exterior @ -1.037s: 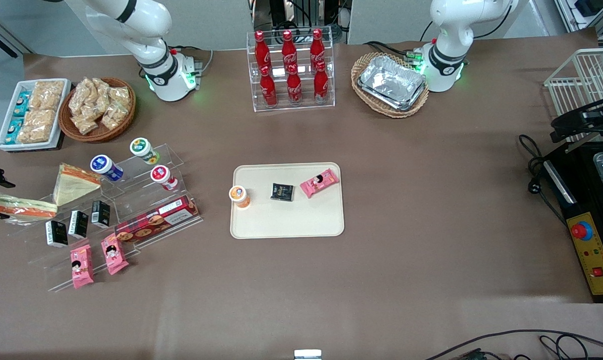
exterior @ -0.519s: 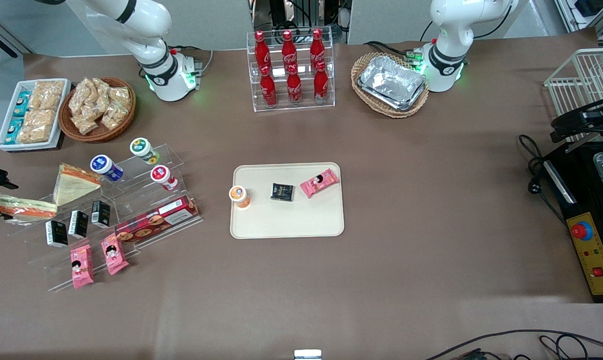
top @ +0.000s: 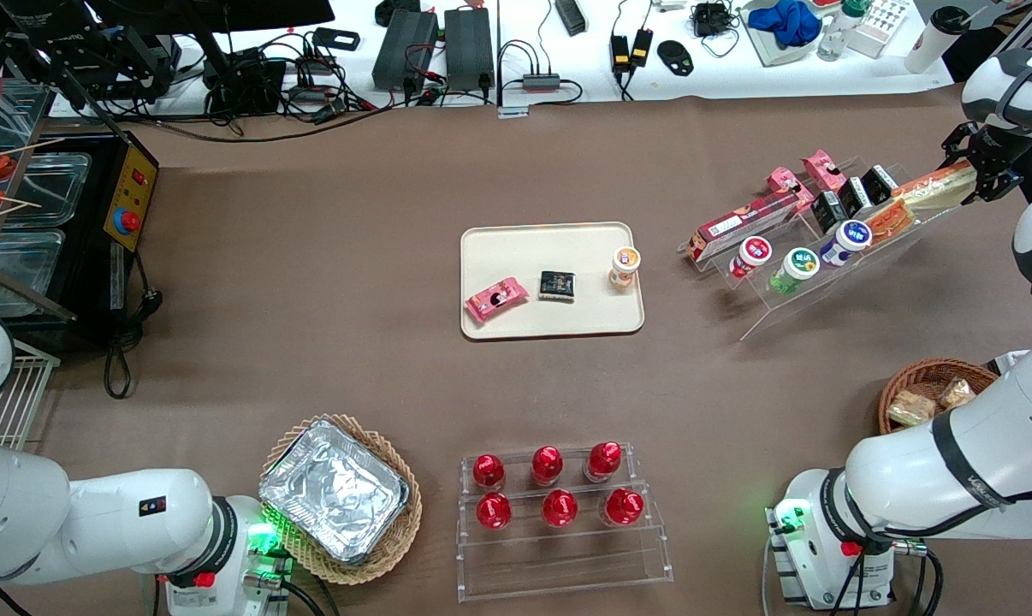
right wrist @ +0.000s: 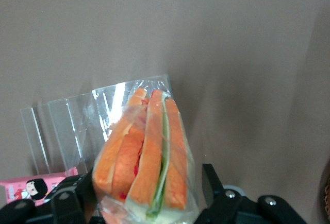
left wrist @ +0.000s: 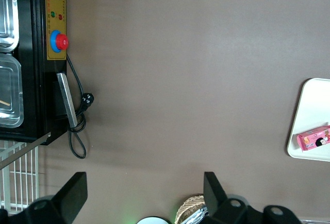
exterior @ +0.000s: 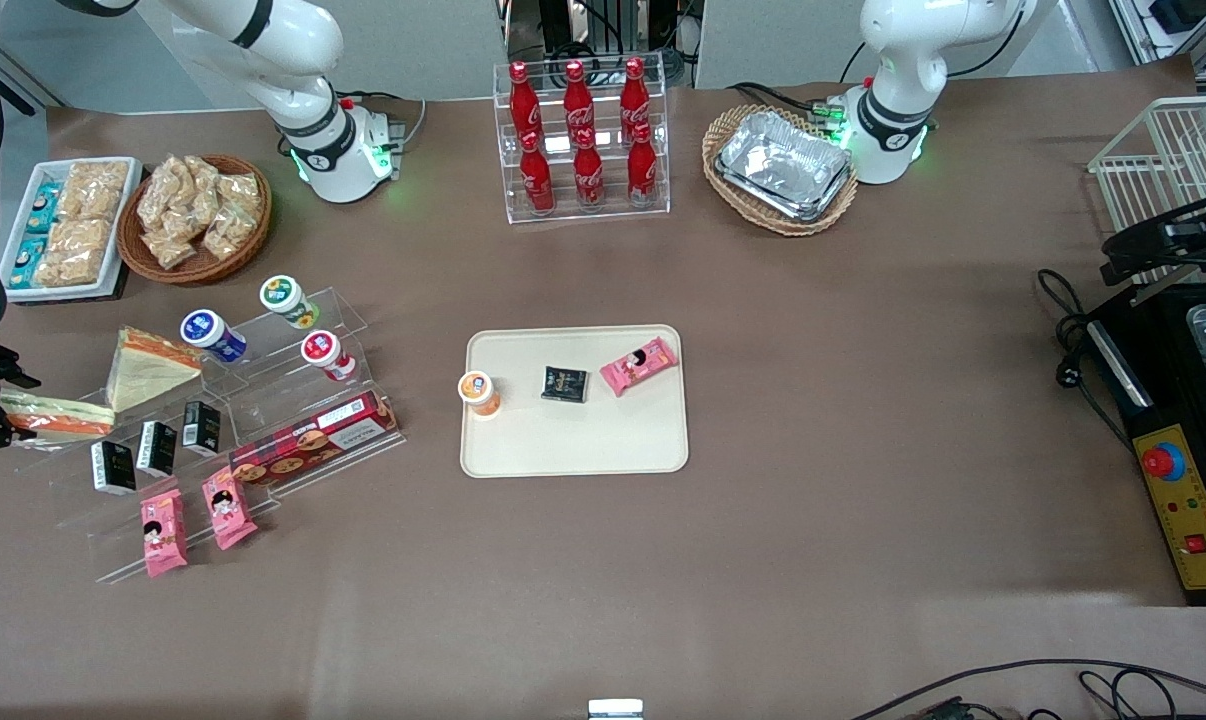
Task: Place sandwich on tray
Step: 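Lift the held sandwich up out of the rack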
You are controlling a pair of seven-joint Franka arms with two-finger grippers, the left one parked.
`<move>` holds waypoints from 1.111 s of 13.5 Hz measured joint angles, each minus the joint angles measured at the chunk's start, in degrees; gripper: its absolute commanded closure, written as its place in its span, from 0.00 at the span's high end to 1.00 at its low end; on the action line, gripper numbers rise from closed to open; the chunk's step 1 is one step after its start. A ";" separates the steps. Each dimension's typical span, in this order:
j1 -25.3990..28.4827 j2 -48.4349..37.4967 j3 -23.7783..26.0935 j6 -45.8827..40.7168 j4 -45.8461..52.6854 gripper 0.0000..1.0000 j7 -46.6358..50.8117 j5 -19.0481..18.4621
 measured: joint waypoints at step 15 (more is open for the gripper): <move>-1.64 -0.45 -0.12 -5.68 3.46 0.26 -5.44 6.35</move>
